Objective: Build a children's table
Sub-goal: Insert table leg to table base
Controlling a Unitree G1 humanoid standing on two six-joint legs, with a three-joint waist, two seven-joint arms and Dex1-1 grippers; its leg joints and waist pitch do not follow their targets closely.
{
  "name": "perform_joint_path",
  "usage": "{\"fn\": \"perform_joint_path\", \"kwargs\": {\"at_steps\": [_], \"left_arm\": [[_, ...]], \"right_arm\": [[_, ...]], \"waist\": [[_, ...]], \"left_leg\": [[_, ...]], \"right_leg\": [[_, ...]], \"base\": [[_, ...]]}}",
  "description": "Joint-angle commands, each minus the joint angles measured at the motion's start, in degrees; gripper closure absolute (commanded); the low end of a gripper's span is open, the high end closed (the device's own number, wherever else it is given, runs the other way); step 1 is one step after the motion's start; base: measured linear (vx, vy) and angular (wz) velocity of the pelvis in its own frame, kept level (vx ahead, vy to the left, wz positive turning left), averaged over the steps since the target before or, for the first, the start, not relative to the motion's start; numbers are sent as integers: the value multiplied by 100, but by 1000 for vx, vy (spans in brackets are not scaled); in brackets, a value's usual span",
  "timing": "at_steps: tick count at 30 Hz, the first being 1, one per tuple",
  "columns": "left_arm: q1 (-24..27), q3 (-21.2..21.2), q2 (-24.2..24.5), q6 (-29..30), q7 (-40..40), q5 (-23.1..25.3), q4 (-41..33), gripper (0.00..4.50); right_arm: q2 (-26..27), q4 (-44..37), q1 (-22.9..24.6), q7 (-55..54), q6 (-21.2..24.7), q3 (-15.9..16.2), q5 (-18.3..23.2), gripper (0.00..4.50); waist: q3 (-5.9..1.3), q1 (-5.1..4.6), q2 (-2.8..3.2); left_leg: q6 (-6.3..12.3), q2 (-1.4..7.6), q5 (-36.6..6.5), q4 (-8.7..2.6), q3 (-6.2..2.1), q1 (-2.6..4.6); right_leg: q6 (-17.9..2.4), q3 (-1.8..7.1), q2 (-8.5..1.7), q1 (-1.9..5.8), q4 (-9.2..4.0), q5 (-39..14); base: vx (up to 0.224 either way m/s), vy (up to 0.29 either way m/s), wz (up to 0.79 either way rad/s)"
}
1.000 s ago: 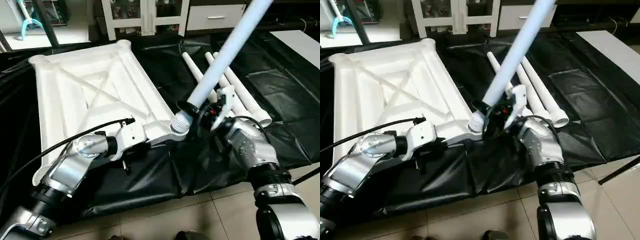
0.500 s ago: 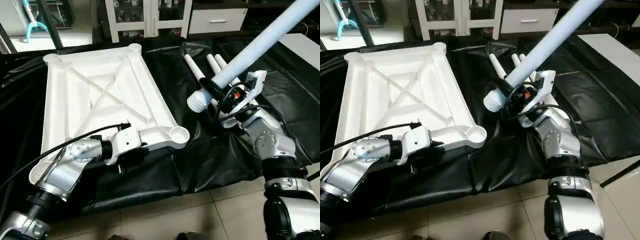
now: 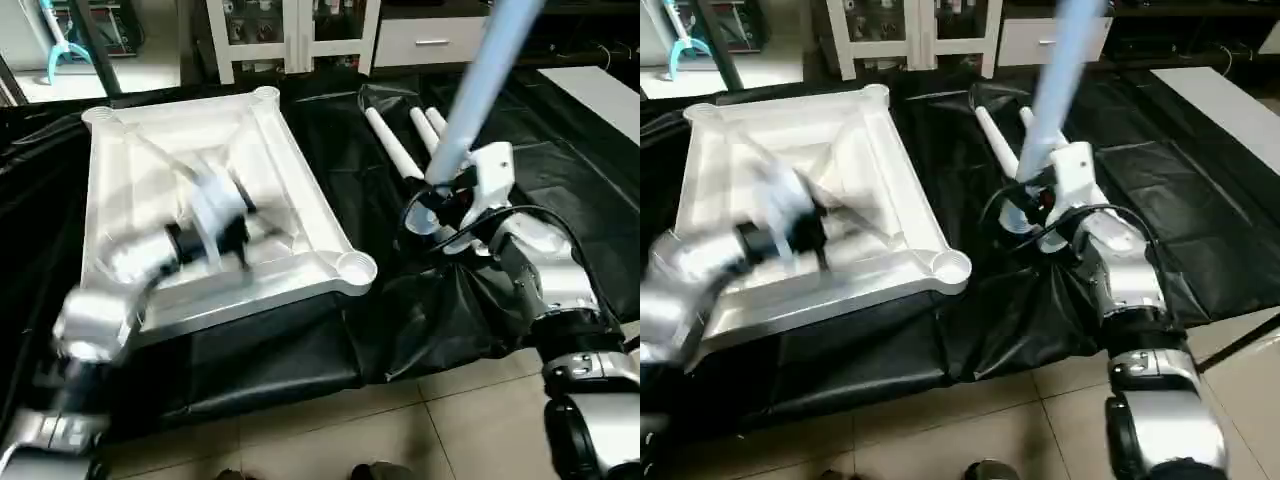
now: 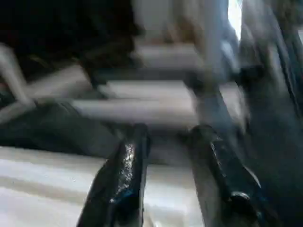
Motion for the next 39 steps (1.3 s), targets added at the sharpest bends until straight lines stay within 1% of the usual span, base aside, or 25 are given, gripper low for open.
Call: {"fn": "perform_joint_path", "kwargs": {"at_steps": [1, 2, 3, 4, 5, 6, 7, 8, 9, 10, 11, 13, 14, 15, 17, 20, 23, 25, 26, 29, 30, 32, 35, 37, 39], "left_arm": [[-234, 219, -222, 231, 520, -619, -379, 254], [-277, 221, -392, 303, 653, -823, -525, 239], [-309, 107, -615, 424, 769, -853, -683, 227], [-313, 82, -649, 447, 783, -837, -699, 222], [-316, 24, -713, 517, 767, -820, -746, 221], [-343, -75, -900, 621, 814, -851, -814, 218], [-354, -80, -957, 676, 847, -876, -838, 208], [-372, -134, -1091, 786, 881, -982, -928, 194], [-377, -163, -1164, 864, 895, -1061, -997, 184], [-382, -159, -1215, 966, 959, -1154, -1070, 180], [-392, -185, -1297, 1125, 1033, -1375, -1194, 176], [-428, -263, -1403, 1295, 1246, -1612, -1377, 154], [-443, -265, -1423, 1304, 1271, -1634, -1388, 143], [-505, -260, -1481, 1295, 1351, -1614, -1363, 143], [-624, -244, -1538, 1255, 1450, -1423, -1238, 137], [-756, -171, -1591, 1251, 1539, -1237, -1089, 102], [-846, -78, -1584, 1240, 1602, -1312, -1056, 98], [-886, -42, -1545, 1289, 1653, -1436, -1092, 97], [-906, -34, -1525, 1306, 1662, -1469, -1098, 97], [-972, -73, -1449, 1203, 1734, -1254, -986, 97], [-1031, -92, -1416, 1144, 1846, -1023, -851, 97], [-1081, -104, -1385, 1101, 1938, -845, -734, 97], [-1118, -53, -1391, 1055, 2014, -741, -649, 97], [-1172, -17, -1367, 1025, 2118, -665, -535, 97], [-1215, 8, -1332, 1008, 2147, -682, -468, 97]], "right_arm": [[1, -319, -237, -63, -12, 251, -315, 265], [45, -410, -273, -149, 28, 293, -375, 265], [101, -514, -327, -316, 14, 358, -503, 265], [107, -528, -334, -348, 2, 373, -533, 265], [118, -560, -341, -420, -55, 405, -594, 265], [162, -658, -327, -487, -103, 443, -637, 265], [174, -681, -321, -513, -112, 451, -652, 265], [189, -739, -302, -543, -131, 486, -701, 265], [192, -772, -289, -560, -141, 515, -740, 265], [189, -805, -275, -571, -122, 541, -778, 265], [190, -855, -256, -589, -56, 573, -824, 265], [179, -976, -218, -574, 85, 660, -927, 265], [179, -993, -213, -569, 105, 679, -947, 265], [173, -1024, -203, -549, 104, 731, -998, 265], [185, -1076, -187, -541, 89, 792, -1045, 265], [205, -1178, -164, -520, 98, 857, -1093, 265], [230, -1222, -141, -508, 132, 887, -1098, 265], [244, -1241, -118, -504, 155, 904, -1127, 265], [246, -1250, -104, -490, 157, 920, -1141, 265], [252, -1309, -71, -479, 197, 956, -1154, 265], [256, -1318, -66, -467, 201, 985, -1158, 265], [266, -1319, -61, -466, 206, 1001, -1160, 265], [278, -1341, -50, -468, 231, 1007, -1154, 265], [283, -1354, -40, -458, 245, 1016, -1152, 265], [290, -1368, -26, -452, 268, 1024, -1154, 265]], "waist": [[-485, 25, -44], [-492, 41, -13], [-487, 26, -53], [-491, 29, -60], [-492, 36, -39], [-488, 28, -47], [-498, 32, -42], [-504, 37, -35], [-511, 41, -46], [-511, 47, -30], [-513, 48, -44], [-504, 52, -46], [-481, 55, -44], [-476, 53, -47], [-458, 43, -47], [-449, 34, -41], [-462, 29, -40], [-470, 27, -45], [-474, 25, -43], [-479, 22, -33], [-479, 21, -26], [-479, 16, -22], [-489, 30, -21], [-486, 25, -20], [-490, 30, -15]], "left_leg": [[363, 59, -8, -283, 9, 1], [403, 65, 6, -281, -2, 9], [498, 65, 56, -277, -1, -7], [565, 84, 160, -271, -9, -7], [650, 70, 249, -257, -3, -7], [688, 68, 249, -254, 2, -3], [717, 67, 296, -243, 0, -1], [725, 62, 349, -235, -1, 0], [767, 61, 362, -226, -4, -15], [774, 65, 363, -223, -9, -21], [768, 65, 336, -214, -7, -29], [753, 64, 245, -207, -6, -43], [721, 64, 112, -212, -4, -43], [695, 61, 32, -212, 1, -37], [582, 67, -245, -224, -3, -16], [444, 62, -385, -235, -14, -12], [386, 51, -380, -227, -17, -19], [402, 47, -304, -221, -19, -34], [429, 46, -285, -218, -16, -29], [487, 42, -237, -212, -17, -28], [514, 48, -217, -211, -18, -28], [527, 43, -221, -207, -17, -24], [518, 43, -157, -202, -23, -34], [524, 40, -160, -203, -25, -36], [539, 48, -194, -203, -25, -26]], "right_leg": [[-1672, 249, -298, 434, -223, 425], [-1686, 243, -307, 430, -214, 476], [-1659, 241, -293, 431, -210, 523], [-1630, 240, -305, 429, -203, 572], [-1601, 237, -300, 418, -195, 599], [-1585, 235, -291, 408, -207, 577], [-1568, 237, -292, 417, -202, 623], [-1609, 240, -282, 416, -187, 767], [-1641, 238, -278, 417, -177, 867], [-1655, 238, -280, 419, -164, 903], [-1676, 240, -277, 419, -159, 944], [-1678, 241, -261, 411, -158, 911], [-1654, 238, -261, 403, -180, 741], [-1635, 240, -257, 400, -189, 628], [-1476, 235, -248, 384, -236, 153], [-1316, 233, -250, 374, -266, -177], [-1303, 238, -248, 376, -257, -104], [-1338, 240, -246, 382, -240, 51], [-1361, 238, -243, 377, -235, 116], [-1385, 236, -242, 377, -231, 195], [-1403, 233, -246, 376, -230, 222], [-1395, 232, -240, 376, -234, 214], [-1439, 236, -258, 393, -221, 299], [-1443, 229, -247, 390, -217, 330], [-1479, 233, -267, 387, -222, 301]], "base": [[0, 0, 0], [0, 0, 0], [0, 0, 0], [0, 0, 0], [0, 0, 0], [0, 0, 0], [0, 0, 0], [0, 0, 0], [0, 0, 0], [0, 0, 0], [0, 0, 0], [0, 0, 0], [0, 0, 0], [0, 0, 0], [0, 0, 0], [0, 0, 0], [0, 0, 0], [0, 0, 0], [0, 0, 0], [0, 0, 0], [0, 0, 0], [0, 0, 0], [0, 0, 0], [0, 0, 0], [0, 0, 0]]}}
